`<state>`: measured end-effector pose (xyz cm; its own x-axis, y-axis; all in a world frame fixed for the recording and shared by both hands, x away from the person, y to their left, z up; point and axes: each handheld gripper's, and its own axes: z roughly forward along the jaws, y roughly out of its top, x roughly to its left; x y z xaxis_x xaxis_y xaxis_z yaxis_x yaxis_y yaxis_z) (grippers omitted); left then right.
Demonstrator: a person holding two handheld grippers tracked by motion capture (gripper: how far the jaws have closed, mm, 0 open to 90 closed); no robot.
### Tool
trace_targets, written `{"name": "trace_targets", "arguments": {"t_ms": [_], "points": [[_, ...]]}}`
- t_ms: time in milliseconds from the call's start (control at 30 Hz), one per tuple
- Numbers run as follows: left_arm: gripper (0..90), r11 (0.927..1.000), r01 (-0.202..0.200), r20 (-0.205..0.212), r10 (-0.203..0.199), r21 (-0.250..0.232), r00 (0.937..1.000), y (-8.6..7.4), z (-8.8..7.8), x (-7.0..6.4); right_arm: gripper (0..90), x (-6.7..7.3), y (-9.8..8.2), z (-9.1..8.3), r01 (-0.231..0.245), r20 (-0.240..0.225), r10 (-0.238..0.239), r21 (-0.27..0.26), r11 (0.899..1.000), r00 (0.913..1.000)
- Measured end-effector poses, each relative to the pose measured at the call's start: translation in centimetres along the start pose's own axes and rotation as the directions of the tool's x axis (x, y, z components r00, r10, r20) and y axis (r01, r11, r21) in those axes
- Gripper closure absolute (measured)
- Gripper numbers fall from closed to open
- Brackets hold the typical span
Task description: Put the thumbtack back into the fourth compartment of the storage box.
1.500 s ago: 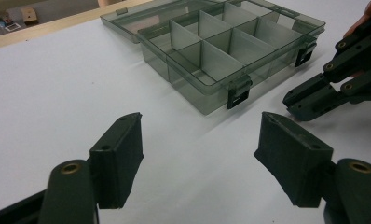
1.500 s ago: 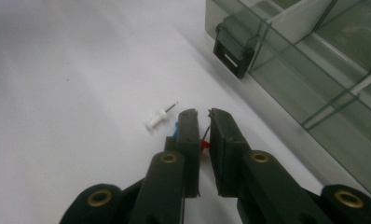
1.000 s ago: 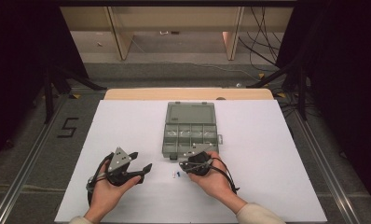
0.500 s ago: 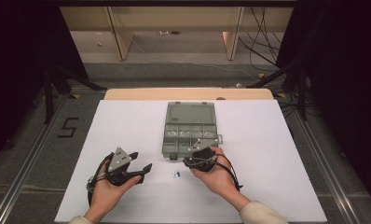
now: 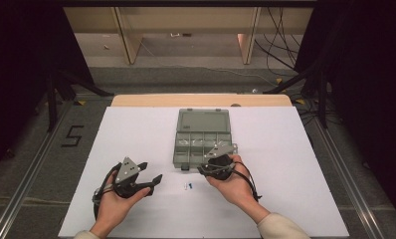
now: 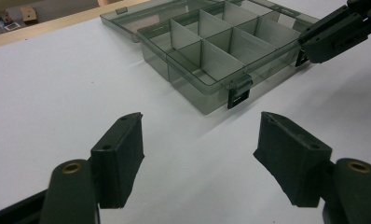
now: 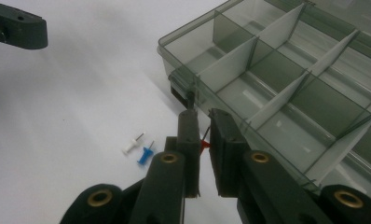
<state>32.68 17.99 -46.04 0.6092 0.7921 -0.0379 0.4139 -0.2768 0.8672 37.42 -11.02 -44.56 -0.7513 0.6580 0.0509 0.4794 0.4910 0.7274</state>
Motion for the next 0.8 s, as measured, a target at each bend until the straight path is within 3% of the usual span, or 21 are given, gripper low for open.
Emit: {"name": "trace_targets", "arguments": {"t_ms": [167, 200, 300, 367, 433, 500, 533, 633, 667, 700, 733, 800], "points": [[30.9, 0.9999, -0.012, 0.0, 0.012, 0.0, 0.9999, 0.0, 0.0, 0.1, 83.5, -0.4, 0.2, -0.3, 0.002, -0.006, -0.002, 0.007, 1.0, 1.0], [31.0, 0.9999, -0.014, 0.0, 0.014, 0.0, 0.9999, 0.0, 0.0, 0.1, 83.5, -0.4, 0.1, -0.2, 0.004, 0.009, -0.004, -0.016, 1.0, 1.0], [30.9, 1.0, -0.001, 0.001, 0.001, 0.0, 1.0, 0.0, 0.0, 0.0, 83.4, -0.5, 0.3, -0.5, -0.015, -0.004, 0.015, 0.007, 1.0, 0.9999], [31.0, 1.0, -0.005, 0.001, 0.005, 0.0, 1.0, 0.0, 0.0, 0.0, 83.5, -0.6, 0.2, -0.3, -0.004, 0.013, 0.005, -0.02, 1.0, 0.9999], [30.9, 1.0, 0.0, 0.001, 0.0, 0.0, 1.0, 0.0, 0.0, 0.0, 83.5, -0.7, 0.3, -0.6, -0.016, -0.002, 0.016, 0.003, 1.0, 0.9999], [30.9, 0.9999, -0.011, 0.0, 0.011, 0.0, 0.9999, 0.0, 0.0, 0.1, 83.5, -0.9, 0.3, -0.5, -0.004, 0.011, 0.004, -0.017, 1.0, 0.9999], [30.9, 1.0, -0.008, 0.0, 0.008, 0.0, 1.0, 0.0, 0.0, 0.1, 83.5, -0.9, 0.4, -0.7, -0.015, 0.005, 0.015, -0.001, 1.0, 0.9999], [31.0, 1.0, 0.005, -0.004, -0.005, 0.0, 1.0, 0.0, 0.0, 0.0, 83.5, -1.0, 0.4, -0.8, -0.027, 0.016, 0.028, -0.027, 0.999, 0.9995], [30.9, 0.9999, -0.014, -0.001, 0.014, -0.001, 0.9999, 0.0, 0.0, 0.1, 83.5, -1.3, 0.4, -0.8, -0.019, 0.031, 0.02, -0.039, 0.999, 0.9993], [31.0, 0.9999, -0.014, -0.001, 0.014, -0.001, 0.9999, 0.0, 0.0, 0.1, 83.5, -1.4, 0.5, -1.0, -0.023, 0.024, 0.023, -0.024, 0.999, 0.9994], [30.9, 0.9999, -0.015, 0.0, 0.015, 0.0, 0.9999, 0.0, 0.0, 0.1, 83.5, -1.6, 0.5, -1.0, -0.021, 0.035, 0.023, -0.041, 0.999, 0.9991], [31.0, 1.0, 0.003, -0.001, -0.003, 0.0, 1.0, 0.0, 0.0, 0.0, 83.5, -1.8, 0.5, -1.2, -0.027, 0.03, 0.027, -0.018, 0.999, 0.9992]]}}
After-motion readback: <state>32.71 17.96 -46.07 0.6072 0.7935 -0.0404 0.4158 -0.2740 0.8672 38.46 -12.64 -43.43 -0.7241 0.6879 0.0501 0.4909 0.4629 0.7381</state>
